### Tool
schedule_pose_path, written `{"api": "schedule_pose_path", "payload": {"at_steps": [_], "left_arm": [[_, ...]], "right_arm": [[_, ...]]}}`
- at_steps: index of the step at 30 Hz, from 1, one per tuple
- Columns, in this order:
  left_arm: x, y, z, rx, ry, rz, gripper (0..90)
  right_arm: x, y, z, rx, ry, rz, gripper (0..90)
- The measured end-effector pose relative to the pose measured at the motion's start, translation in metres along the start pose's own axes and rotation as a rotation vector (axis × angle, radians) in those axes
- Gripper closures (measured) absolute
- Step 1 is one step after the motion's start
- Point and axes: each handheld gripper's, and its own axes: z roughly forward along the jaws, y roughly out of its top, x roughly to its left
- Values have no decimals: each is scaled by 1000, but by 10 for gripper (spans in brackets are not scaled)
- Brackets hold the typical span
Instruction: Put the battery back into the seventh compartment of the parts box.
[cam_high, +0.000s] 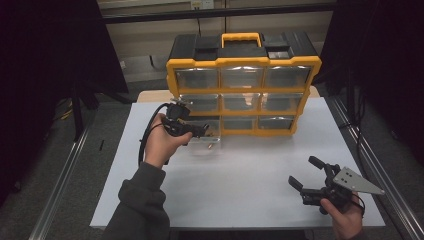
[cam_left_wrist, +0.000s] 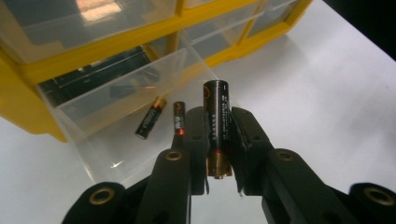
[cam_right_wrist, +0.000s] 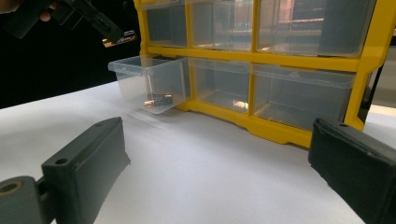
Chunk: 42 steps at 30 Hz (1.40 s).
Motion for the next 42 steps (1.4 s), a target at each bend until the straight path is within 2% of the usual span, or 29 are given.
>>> {"api": "schedule_pose_path", "payload": {"at_steps": [4,5,8,11,12,15,16,19,20,21,22,24,32,36,37,38,42], "left_arm": [[5,2,3,-18,4,-11,775],[5,2,4,-20,12,-25,775],[10,2,5,-10,27,-13,775],[12,2,7,-8,46,-27,775],[13,2,9,-20,48,-40,775],[16,3,10,-8,58,-36,775],[17,3,11,-3,79,-37,775],[19,2,14,-1,88,-39,775],[19,2,16,-22,93,-69,775],[19,2,16,-22,93,-69,775],[21,2,15,-2,90,-44,775],[22,2,17,-2,103,-50,775],[31,-4,23,16,108,-67,775],[31,-5,26,16,123,-73,775],[29,-6,29,-13,128,-103,775],[31,-6,28,19,124,-71,775],[32,-6,31,17,131,-72,775]], "right_arm": [[0,0,0,-1,-3,1,38],[0,0,0,-1,-2,1,38],[0,0,0,-3,-1,2,38],[0,0,0,1,2,0,38],[0,0,0,1,2,0,38],[0,0,0,-3,3,4,38],[0,0,0,-2,5,4,38],[0,0,0,0,6,5,38],[0,0,0,-2,2,6,38],[0,0,0,-2,2,6,38],[0,0,0,-1,4,6,38],[0,0,0,-2,4,7,38],[-1,0,-1,-3,-3,6,38],[-1,0,-1,-4,-3,7,38],[-1,0,-1,-7,-3,9,38],[-2,0,-2,-6,-1,9,38],[-2,-1,-2,-3,-5,4,38]]}}
